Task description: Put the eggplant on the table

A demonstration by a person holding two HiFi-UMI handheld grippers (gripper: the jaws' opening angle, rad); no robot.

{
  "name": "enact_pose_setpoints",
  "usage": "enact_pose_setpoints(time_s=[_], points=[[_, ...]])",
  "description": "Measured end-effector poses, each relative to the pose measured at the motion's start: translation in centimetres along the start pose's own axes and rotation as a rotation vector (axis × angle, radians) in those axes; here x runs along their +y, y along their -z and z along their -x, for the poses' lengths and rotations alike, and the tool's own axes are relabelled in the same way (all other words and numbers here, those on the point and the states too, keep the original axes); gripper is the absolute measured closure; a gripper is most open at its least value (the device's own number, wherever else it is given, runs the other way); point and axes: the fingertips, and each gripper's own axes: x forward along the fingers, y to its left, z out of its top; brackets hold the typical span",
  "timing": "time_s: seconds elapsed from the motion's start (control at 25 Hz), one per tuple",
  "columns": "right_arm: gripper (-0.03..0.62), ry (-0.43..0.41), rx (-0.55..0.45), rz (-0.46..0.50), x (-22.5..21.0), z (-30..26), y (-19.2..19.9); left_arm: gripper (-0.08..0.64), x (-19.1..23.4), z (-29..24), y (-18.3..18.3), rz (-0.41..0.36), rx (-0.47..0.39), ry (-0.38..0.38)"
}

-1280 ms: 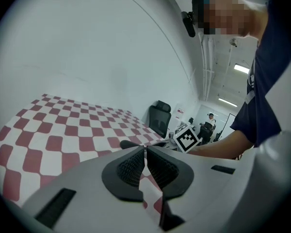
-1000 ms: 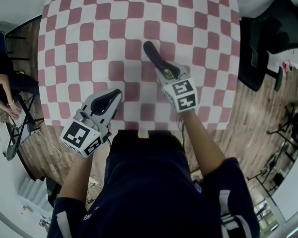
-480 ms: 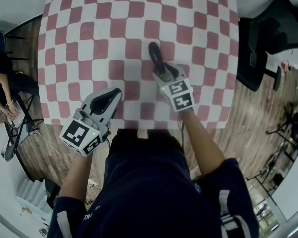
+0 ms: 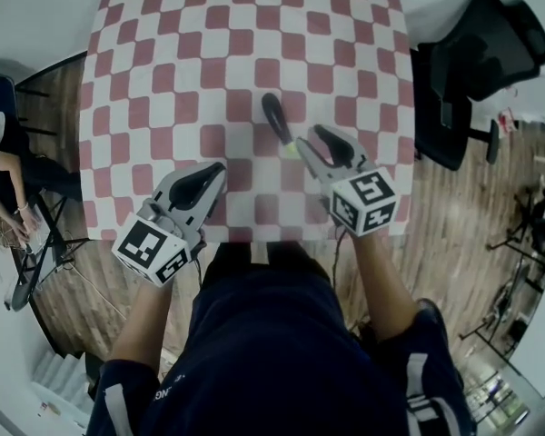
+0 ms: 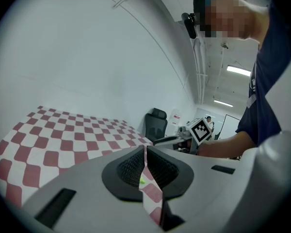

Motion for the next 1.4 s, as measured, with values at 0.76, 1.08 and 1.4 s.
enact_pose_setpoints(time_s=[0.76, 1.08, 1.4], points=[[0.574, -0.08, -0.242, -0.019, 6.8, 11.9, -9.0, 0.523, -6.0, 2.3, -6.7, -0.119, -0.11, 0.061], [0.576, -0.083, -0.246, -0.016, 7.6, 12.6, -8.6, 0.522, -6.9, 2.2, -7.7, -0.15, -0.127, 0.075], [0.577, -0.072, -0.222, -0.035, 7.2, 12.3, -7.9, 0.523, -7.1, 1.9, -7.8, -0.149, -0.129, 0.08]])
